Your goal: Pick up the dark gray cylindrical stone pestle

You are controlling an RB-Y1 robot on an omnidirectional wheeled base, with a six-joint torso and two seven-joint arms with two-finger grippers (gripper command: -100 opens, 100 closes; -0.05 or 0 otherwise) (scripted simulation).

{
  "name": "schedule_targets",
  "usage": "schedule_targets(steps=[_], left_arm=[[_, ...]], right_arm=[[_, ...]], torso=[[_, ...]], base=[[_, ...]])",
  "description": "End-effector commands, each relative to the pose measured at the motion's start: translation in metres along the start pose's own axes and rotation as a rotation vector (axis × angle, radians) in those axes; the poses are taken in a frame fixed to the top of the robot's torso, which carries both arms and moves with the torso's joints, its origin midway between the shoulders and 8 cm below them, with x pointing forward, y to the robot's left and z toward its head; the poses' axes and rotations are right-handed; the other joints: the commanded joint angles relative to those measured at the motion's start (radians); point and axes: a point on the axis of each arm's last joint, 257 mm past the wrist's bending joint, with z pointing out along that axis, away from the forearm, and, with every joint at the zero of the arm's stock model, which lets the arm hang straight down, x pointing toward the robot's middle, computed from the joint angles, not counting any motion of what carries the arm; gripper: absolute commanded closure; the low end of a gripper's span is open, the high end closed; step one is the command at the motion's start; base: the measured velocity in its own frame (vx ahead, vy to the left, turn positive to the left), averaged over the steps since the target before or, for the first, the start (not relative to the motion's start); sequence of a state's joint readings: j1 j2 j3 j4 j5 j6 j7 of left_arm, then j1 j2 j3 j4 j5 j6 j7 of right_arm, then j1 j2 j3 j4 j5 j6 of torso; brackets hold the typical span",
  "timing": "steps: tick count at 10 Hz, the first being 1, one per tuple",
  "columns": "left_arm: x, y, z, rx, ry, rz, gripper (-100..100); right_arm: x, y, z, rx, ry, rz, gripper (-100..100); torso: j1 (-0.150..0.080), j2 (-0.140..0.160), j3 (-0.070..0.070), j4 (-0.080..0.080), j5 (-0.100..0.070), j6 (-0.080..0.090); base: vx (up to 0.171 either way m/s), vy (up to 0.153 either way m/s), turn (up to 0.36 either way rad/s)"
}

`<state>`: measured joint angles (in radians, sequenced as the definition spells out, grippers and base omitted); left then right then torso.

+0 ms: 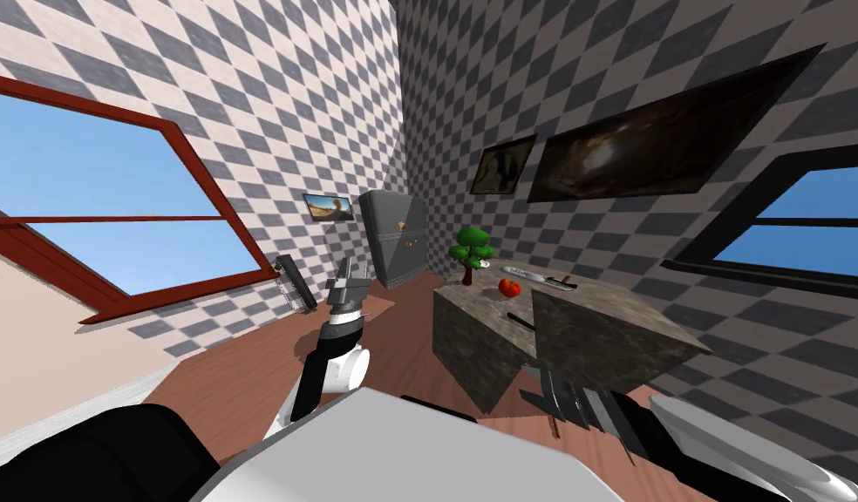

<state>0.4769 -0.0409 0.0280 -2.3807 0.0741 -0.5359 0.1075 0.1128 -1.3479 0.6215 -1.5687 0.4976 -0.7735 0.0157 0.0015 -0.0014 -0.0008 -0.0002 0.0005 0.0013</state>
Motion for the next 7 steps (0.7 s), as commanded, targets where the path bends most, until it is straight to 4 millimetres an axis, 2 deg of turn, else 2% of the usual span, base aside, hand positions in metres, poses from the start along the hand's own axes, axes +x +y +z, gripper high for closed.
schedule_targets(steps=[1,3,4,5,6,7], left_arm=[[0.0,0.0,0.0,0.0,0.0,0.0,0],[0.0,0.0,0.0,0.0,0.0,0.0,0],[0.0,0.0,0.0,0.0,0.0,0.0,0],[0.0,0.0,0.0,0.0,0.0,0.0,0],[0.0,0.0,0.0,0.0,0.0,0.0,0],[0.0,0.0,0.0,0.0,0.0,0.0,0]], right_arm=[[0.015,-0.02,-0.021,0.043,0.073,-0.014,-100],[0.016,-0.024,-0.029,0.054,0.089,-0.023,-100],[0.032,-0.041,-0.051,0.095,0.157,-0.035,-100],[0.032,-0.043,-0.055,0.102,0.167,-0.04,-100],[0.047,-0.057,-0.075,0.137,0.223,-0.047,-100],[0.047,-0.061,-0.083,0.149,0.24,-0.055,-100]], torso=[[0.0,0.0,0.0,0.0,0.0,0.0],[0.001,-0.001,0.0,0.0,0.0,0.0],[0.0,0.0,0.0,0.0,0.0,0.0],[0.001,-0.002,-0.001,0.0,0.0,-0.001],[0.001,-0.002,-0.001,0.0,0.0,0.0],[0.002,-0.003,-0.001,-0.001,0.0,-0.001]], base=[[0.036,0.041,0.18],[0.039,0.025,0.063],[0.068,0.04,0.213],[0.064,0.038,0.104],[0.078,0.05,0.181],[0.07,0.034,0.099]])
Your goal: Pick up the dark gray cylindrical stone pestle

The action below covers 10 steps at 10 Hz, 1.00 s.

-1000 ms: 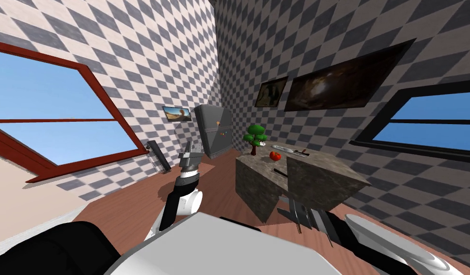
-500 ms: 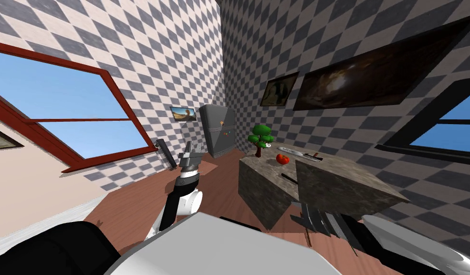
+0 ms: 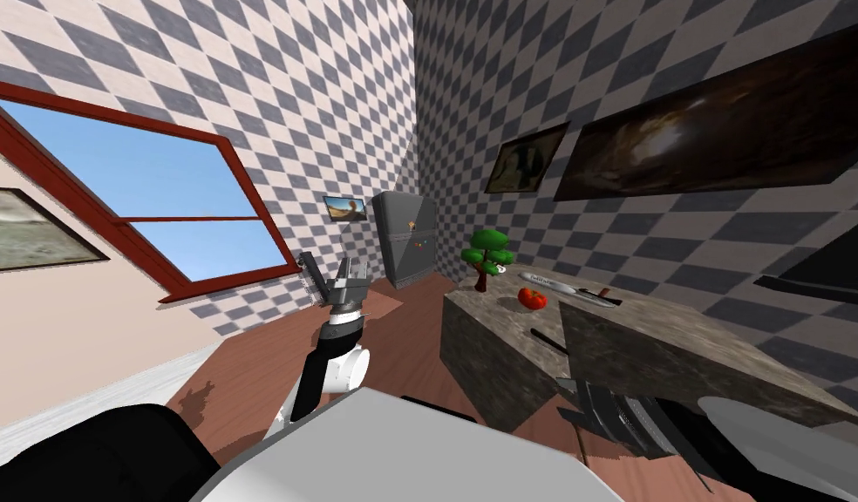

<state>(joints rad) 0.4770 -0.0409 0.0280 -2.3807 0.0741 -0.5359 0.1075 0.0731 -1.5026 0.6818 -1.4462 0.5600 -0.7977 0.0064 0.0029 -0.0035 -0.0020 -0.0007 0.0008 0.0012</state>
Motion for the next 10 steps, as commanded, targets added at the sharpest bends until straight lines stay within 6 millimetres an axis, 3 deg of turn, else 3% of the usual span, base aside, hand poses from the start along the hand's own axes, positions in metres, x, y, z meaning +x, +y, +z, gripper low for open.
schedule_targets(steps=[1,4,8,9,10], left_arm=[[0.0,0.0,0.0,0.0,0.0,0.0,0],[0.0,0.0,0.0,0.0,0.0,0.0,0],[0.0,0.0,0.0,0.0,0.0,0.0,0],[0.0,0.0,0.0,0.0,0.0,0.0,0],[0.0,0.0,0.0,0.0,0.0,0.0,0]], right_arm=[[0.021,-0.017,-0.022,0.045,0.072,-0.012,-100],[0.039,-0.037,-0.052,0.097,0.149,-0.027,-100],[0.099,-0.073,-0.131,0.214,0.364,-0.031,-100],[0.114,-0.075,-0.144,0.227,0.406,-0.023,-100],[0.114,-0.075,-0.144,0.227,0.406,-0.023,-100]], torso=[[0.0,0.0,0.0,0.0,0.0,0.0],[0.001,-0.001,0.0,0.0,0.0,-0.001],[0.0,-0.004,-0.002,-0.001,0.0,-0.001],[0.001,-0.005,-0.003,-0.001,0.0,0.0],[0.0,-0.007,-0.004,-0.002,0.0,0.0]], base=[[0.073,0.042,0.164],[0.074,0.035,0.123],[0.126,0.03,0.234],[0.179,0.012,0.176],[0.113,-0.006,0.049]])
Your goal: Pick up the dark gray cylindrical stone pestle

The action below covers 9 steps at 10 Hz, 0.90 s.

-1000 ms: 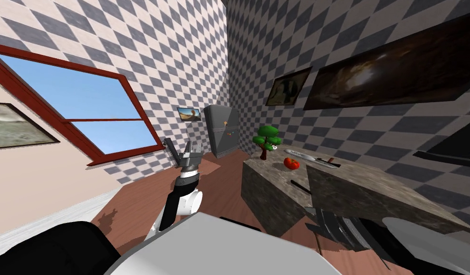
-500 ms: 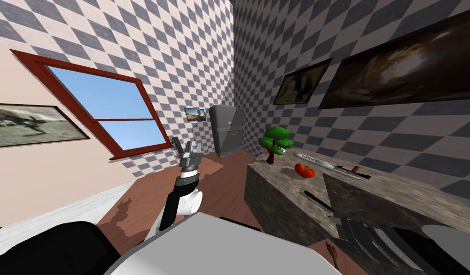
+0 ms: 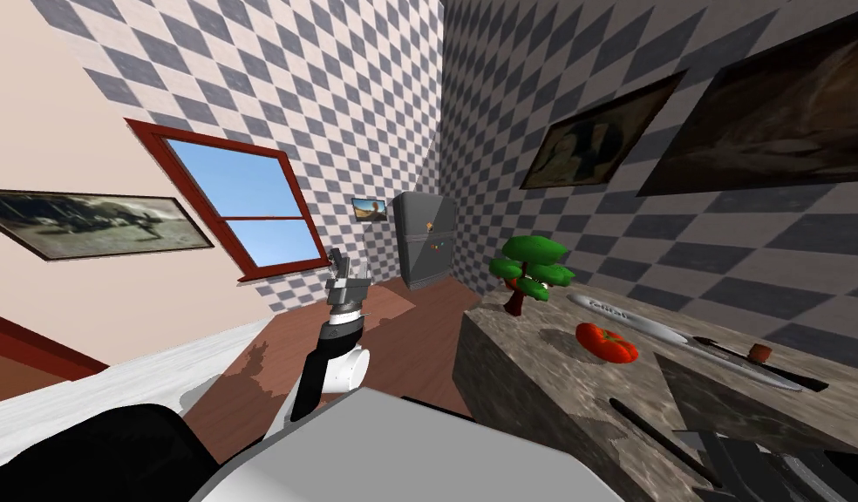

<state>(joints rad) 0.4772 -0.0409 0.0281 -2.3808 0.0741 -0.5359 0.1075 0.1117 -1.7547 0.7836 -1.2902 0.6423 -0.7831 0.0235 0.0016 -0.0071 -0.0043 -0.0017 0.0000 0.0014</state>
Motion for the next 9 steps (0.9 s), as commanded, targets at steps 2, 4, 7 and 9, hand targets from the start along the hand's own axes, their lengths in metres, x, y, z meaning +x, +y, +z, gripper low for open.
schedule_targets(steps=[2,4,7,9], left_arm=[[0.0,0.0,0.0,0.0,0.0,0.0,0],[0.0,0.0,0.0,0.0,0.0,0.0,0],[0.0,0.0,0.0,0.0,0.0,0.0,0],[0.0,0.0,0.0,0.0,0.0,0.0,0]], right_arm=[[0.051,0.005,-0.002,-0.007,0.104,0.024,-100],[0.079,0.024,0.007,-0.039,0.147,0.045,-100],[0.075,0.022,0.01,-0.039,0.144,0.045,0],[0.086,0.03,0.026,-0.039,0.144,0.057,-100]], torso=[[0.0,0.002,0.001,0.001,0.0,0.0],[-0.002,-0.001,0.0,0.0,0.0,0.0],[0.0,0.008,0.005,0.002,0.0,0.0],[0.0,0.009,0.005,0.002,0.0,0.0]], base=[[0.113,-0.002,0.175],[0.155,-0.053,0.161],[0.011,-0.004,0.015],[0.002,-0.003,0.047]])
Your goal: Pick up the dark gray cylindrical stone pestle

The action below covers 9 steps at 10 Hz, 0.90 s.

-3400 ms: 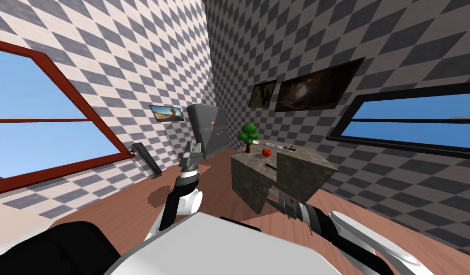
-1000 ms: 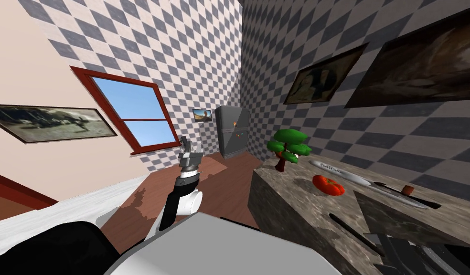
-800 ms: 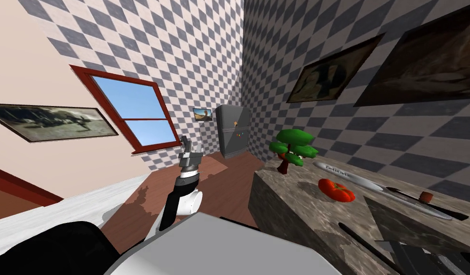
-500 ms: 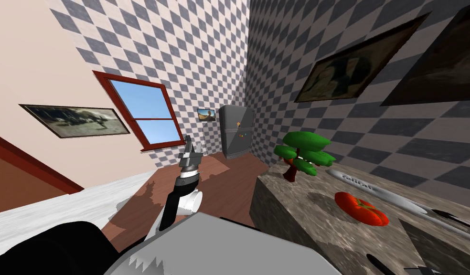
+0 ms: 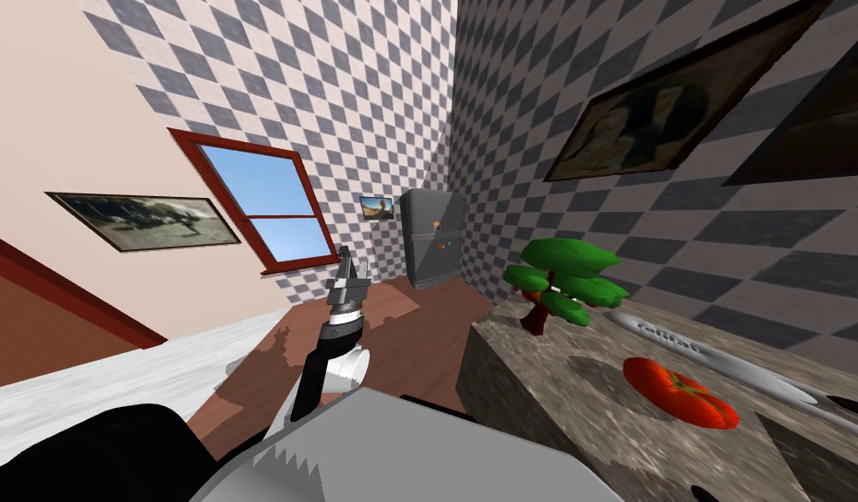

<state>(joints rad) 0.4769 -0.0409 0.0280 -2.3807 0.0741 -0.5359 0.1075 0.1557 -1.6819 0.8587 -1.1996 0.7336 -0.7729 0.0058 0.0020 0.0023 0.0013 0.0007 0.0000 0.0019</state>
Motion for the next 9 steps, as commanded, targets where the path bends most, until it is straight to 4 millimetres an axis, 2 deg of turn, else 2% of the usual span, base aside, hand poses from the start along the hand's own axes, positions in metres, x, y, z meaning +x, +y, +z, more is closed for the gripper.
schedule_targets(steps=[1,2,3,7,8,9], left_arm=[[0.0,0.0,0.0,0.0,0.0,0.0,0],[0.0,0.0,0.0,0.0,0.0,0.0,0],[0.0,0.0,0.0,0.0,0.0,0.0,0],[0.0,0.0,0.0,0.0,0.0,0.0,0],[0.0,0.0,0.0,0.0,0.0,0.0,0],[0.0,0.0,0.0,0.0,0.0,0.0,0]], right_arm=[[0.008,0.005,0.013,0.001,0.001,0.009,-100],[0.003,0.002,0.008,0.001,0.0,0.006,-100],[0.003,0.001,0.009,0.002,0.0,0.006,100],[0.003,0.001,0.009,0.002,0.0,0.006,100],[0.003,0.001,0.009,0.002,0.0,0.006,0],[0.0,-0.001,-0.003,0.002,0.0,-0.001,100]], torso=[[0.0,0.0,0.0,0.0,0.0,0.0],[-0.001,0.0,0.0,0.0,-0.001,0.0],[-0.002,0.0,0.0,0.0,-0.002,0.0],[-0.003,0.0,-0.001,-0.001,-0.002,0.0],[-0.003,-0.001,-0.001,-0.001,-0.002,0.0],[-0.003,-0.001,-0.001,-0.001,-0.002,0.0]], base=[[-0.005,-0.007,0.023],[0.0,0.0,0.0],[0.0,0.0,0.0],[0.0,0.0,0.0],[0.0,0.0,0.0],[0.009,0.004,-0.026]])
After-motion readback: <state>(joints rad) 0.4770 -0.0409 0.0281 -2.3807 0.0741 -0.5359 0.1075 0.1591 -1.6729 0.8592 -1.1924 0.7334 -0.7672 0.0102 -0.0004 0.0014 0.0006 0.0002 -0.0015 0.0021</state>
